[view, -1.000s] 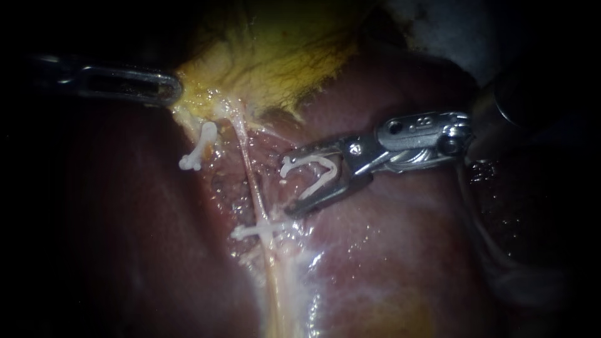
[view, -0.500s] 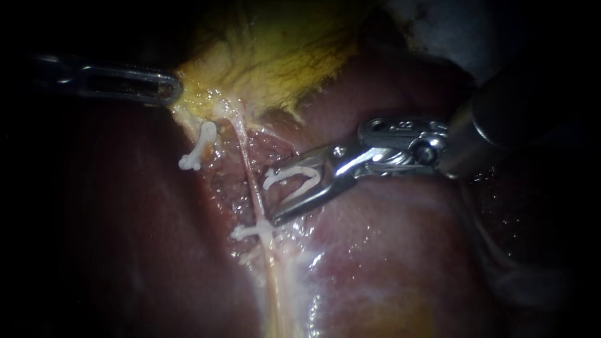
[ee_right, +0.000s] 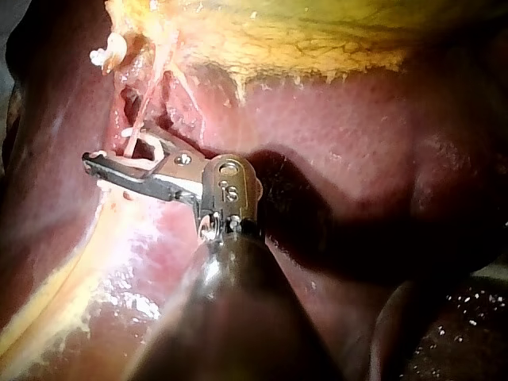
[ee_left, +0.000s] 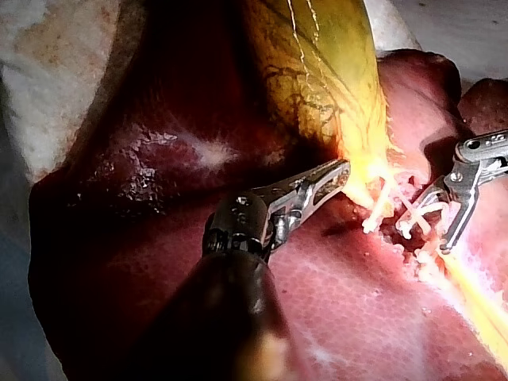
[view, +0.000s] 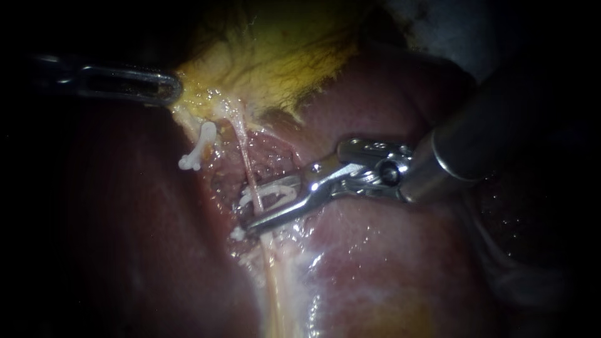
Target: Clipping second clip right tube
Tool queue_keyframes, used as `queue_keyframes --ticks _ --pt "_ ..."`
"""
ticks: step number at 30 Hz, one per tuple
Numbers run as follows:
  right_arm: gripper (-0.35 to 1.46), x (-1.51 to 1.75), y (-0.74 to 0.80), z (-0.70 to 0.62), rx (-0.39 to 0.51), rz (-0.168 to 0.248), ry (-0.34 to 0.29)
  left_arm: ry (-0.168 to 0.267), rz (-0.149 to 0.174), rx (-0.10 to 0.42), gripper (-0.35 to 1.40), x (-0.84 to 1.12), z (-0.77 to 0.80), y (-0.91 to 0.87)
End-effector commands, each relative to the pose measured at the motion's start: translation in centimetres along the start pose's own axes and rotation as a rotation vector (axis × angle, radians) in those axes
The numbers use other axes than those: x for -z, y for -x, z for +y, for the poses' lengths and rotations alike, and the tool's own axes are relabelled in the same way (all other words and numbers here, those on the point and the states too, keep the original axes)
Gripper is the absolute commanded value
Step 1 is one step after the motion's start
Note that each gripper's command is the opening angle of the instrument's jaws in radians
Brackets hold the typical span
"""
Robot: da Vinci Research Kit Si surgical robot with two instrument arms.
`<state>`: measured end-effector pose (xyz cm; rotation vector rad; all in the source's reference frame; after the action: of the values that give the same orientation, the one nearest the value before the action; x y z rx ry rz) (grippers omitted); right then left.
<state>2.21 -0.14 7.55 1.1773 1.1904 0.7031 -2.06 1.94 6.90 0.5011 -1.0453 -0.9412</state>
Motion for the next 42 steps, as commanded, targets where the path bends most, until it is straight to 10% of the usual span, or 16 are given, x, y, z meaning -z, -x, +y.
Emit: queue_keyframes --ticks 1,7,18,33,42 --pt "0.53 -0.01 0.00 -0.01 -0.014 0.013 -0.024 0.000 0.000 0.000 -0.35 0.00 0.00 0.00" --pt "0.52 -0.03 0.04 -0.11 -0.058 0.050 -0.116 0.000 0.000 0.000 -0.35 0.00 0.00 0.00" --pt "0.36 -0.11 0.05 -0.22 -0.066 0.056 -0.122 0.000 0.000 0.000 -0.35 0.00 0.00 0.00" --pt "-0.35 -0.12 0.01 -0.20 -0.130 0.082 -0.093 0.001 0.000 0.000 -0.35 -0.01 0.00 0.00" --pt "-0.35 -0.09 0.01 -0.14 -0.164 0.079 -0.086 0.001 0.000 0.000 -0.35 -0.01 0.01 0.00"
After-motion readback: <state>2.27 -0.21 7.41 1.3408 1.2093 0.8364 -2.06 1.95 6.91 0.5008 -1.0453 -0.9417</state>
